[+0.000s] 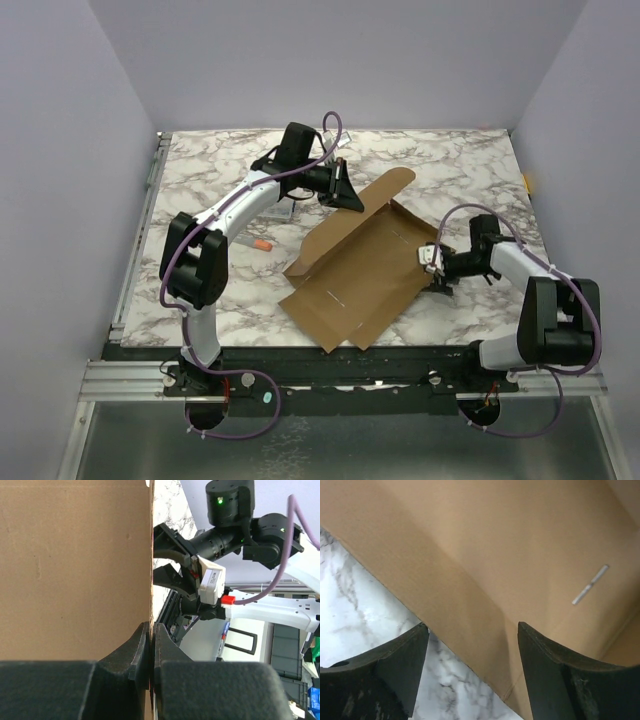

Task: Fold the paper box
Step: Fold the paper box at the center of the board.

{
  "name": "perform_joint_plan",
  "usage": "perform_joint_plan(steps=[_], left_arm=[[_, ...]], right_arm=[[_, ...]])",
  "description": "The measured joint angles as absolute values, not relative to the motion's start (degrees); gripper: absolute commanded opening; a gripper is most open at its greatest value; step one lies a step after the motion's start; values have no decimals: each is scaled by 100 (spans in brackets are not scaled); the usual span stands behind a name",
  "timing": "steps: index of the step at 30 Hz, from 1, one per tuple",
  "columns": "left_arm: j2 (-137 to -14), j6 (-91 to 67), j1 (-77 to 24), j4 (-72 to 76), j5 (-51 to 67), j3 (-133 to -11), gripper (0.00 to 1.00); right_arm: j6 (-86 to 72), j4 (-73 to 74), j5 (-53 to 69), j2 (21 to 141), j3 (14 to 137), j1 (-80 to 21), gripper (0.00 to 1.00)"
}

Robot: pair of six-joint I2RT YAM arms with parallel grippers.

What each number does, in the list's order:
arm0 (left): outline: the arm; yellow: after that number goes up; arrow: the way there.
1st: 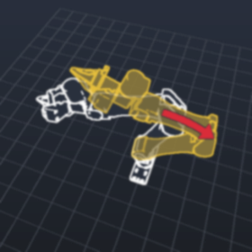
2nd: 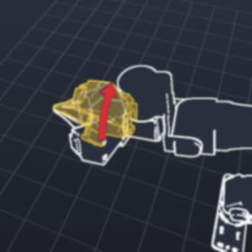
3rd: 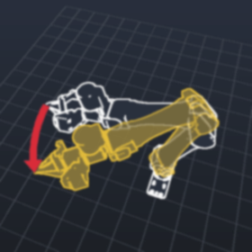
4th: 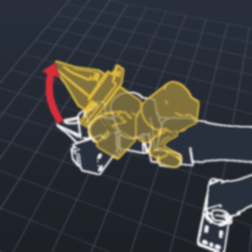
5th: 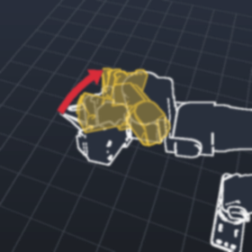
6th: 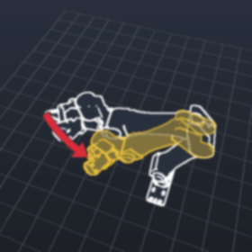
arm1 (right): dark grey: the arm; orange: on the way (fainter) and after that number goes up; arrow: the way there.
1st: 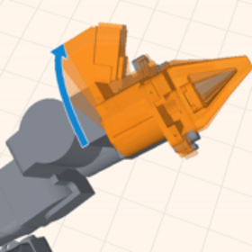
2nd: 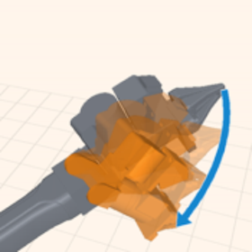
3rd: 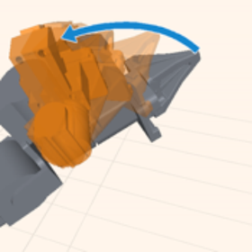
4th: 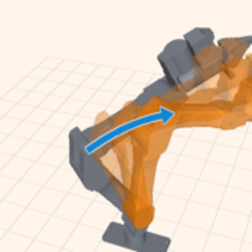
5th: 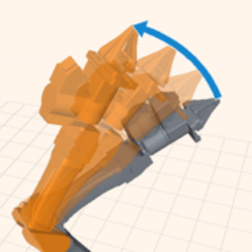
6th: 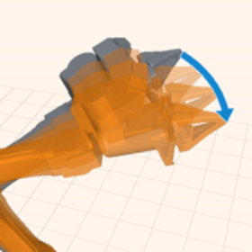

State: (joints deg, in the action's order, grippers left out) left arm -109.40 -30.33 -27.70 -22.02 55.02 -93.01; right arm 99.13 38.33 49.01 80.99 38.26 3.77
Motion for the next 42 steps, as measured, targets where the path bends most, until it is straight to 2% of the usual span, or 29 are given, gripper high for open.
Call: perform_joint_plan(steps=[5, 13, 21, 28, 34, 42], left_arm=[[-10940, -3030, -2777, -2202, 5505, -9295, 0], [-10951, -3030, -2869, -2204, 5505, -9295, 0], [-10978, -3026, -2899, -2213, 5502, -9295, 0], [-10991, -3009, -2899, -2211, 5500, -9321, 0], [-11050, -3011, -2875, -2209, 5498, -9424, 0], [-11052, -3013, -2716, -2202, 5476, -9572, 7]], right_arm=[[9590, 3887, 5203, 8012, 4244, 370, 61], [8744, 3723, 5347, 8263, 4488, -152, 41], [7415, 3118, 4965, 8954, 4630, -878, 37], [6632, 3024, 4729, 9341, 5019, -1020, 40], [6510, 3793, 4722, 9887, 5760, -1044, 18], [6650, 4665, 4779, 10495, 6499, -1044, 19]])
